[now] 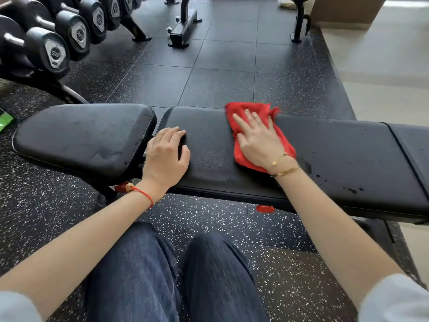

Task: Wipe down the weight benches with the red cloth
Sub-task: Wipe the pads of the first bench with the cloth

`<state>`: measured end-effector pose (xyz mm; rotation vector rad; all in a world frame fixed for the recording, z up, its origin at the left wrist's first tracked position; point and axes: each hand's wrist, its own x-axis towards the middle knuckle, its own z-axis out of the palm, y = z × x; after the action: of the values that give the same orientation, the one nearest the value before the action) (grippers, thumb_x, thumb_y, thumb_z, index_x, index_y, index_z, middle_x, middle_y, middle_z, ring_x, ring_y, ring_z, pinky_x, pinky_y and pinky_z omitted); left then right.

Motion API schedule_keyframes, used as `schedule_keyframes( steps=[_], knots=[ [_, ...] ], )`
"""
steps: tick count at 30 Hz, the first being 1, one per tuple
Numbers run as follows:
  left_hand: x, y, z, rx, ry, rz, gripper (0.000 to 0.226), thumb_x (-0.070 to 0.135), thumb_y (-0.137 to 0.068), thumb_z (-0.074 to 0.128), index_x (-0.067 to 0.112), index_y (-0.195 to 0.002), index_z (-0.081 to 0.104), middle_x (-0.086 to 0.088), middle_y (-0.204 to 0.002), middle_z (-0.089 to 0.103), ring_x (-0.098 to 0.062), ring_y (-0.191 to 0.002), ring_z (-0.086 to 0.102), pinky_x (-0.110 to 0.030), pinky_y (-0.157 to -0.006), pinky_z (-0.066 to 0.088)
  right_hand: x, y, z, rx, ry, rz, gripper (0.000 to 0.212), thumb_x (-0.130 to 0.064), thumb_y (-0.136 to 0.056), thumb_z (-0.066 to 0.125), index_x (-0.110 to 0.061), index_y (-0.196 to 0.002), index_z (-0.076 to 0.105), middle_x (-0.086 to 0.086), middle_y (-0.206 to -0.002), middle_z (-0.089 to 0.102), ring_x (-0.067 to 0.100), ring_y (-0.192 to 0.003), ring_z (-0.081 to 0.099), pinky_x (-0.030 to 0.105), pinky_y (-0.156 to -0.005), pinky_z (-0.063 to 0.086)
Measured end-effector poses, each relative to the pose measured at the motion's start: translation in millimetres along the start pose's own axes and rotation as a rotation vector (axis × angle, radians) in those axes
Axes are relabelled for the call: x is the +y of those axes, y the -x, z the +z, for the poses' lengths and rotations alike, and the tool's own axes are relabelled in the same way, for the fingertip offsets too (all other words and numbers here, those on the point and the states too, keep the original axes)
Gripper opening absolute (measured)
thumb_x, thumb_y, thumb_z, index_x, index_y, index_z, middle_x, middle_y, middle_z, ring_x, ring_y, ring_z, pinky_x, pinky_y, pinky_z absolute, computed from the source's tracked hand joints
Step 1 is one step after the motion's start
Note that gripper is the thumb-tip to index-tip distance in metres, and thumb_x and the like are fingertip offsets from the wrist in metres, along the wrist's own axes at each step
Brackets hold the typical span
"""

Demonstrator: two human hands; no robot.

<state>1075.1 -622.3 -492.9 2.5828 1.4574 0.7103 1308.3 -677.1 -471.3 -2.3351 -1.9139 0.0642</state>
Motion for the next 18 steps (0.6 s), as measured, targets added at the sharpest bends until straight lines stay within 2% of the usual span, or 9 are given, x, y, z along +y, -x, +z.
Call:
schedule_keyframes(
  steps=[3,7,10,15,18],
  knots=[
    [-1,0,0,-0.002,0.006,-0.001,0.04,0.022,-0.094,0.05,0.008,-0.131,0.058,-0.009,-0.139,0.056,-0.026,-0.135,0.044,-0.044,-0.112,0.033,-31,28,7,-0.005,-0.02,-0.174,0.057,-0.032,-0.099,0.034,-0.028,-0.154,0.018,0.004,-0.163,0.012,0.021,-0.15,0.01,0.048,-0.121,0.002],
    [-2,1,1,-0.006,0.012,0.011,0.044,0.026,-0.092,0.046,0.009,-0.131,0.058,-0.009,-0.139,0.056,-0.026,-0.134,0.044,-0.044,-0.11,0.034,-15,70,7,-0.009,-0.041,-0.29,0.057,-0.033,-0.098,0.033,-0.031,-0.153,0.02,-0.001,-0.162,0.015,0.017,-0.15,0.011,0.045,-0.122,0.007],
    [-3,1,1,-0.006,0.009,0.014,0.044,0.026,-0.092,0.045,0.009,-0.131,0.057,-0.008,-0.139,0.055,-0.026,-0.135,0.044,-0.044,-0.111,0.033,16,68,3,-0.012,-0.064,-0.214,0.057,-0.03,-0.099,0.037,-0.033,-0.153,0.019,-0.003,-0.162,0.014,0.016,-0.15,0.011,0.043,-0.122,0.006],
    [-2,0,2,-0.007,-0.002,0.018,0.04,0.024,-0.096,0.048,0.008,-0.131,0.057,-0.009,-0.139,0.056,-0.025,-0.134,0.044,-0.044,-0.111,0.033,34,14,-3,0.013,-0.016,0.054,0.056,-0.028,-0.101,0.034,-0.026,-0.154,0.017,0.007,-0.163,0.011,0.023,-0.15,0.01,0.048,-0.121,0.003],
    [-2,0,2,-0.001,0.011,0.011,0.039,0.024,-0.096,0.047,0.008,-0.13,0.058,-0.009,-0.138,0.056,-0.025,-0.134,0.045,-0.044,-0.111,0.034,1,-1,1,0.01,0.014,-0.013,0.057,-0.03,-0.101,0.033,-0.025,-0.155,0.016,0.008,-0.163,0.01,0.023,-0.15,0.01,0.048,-0.121,0.003]
  ],
)
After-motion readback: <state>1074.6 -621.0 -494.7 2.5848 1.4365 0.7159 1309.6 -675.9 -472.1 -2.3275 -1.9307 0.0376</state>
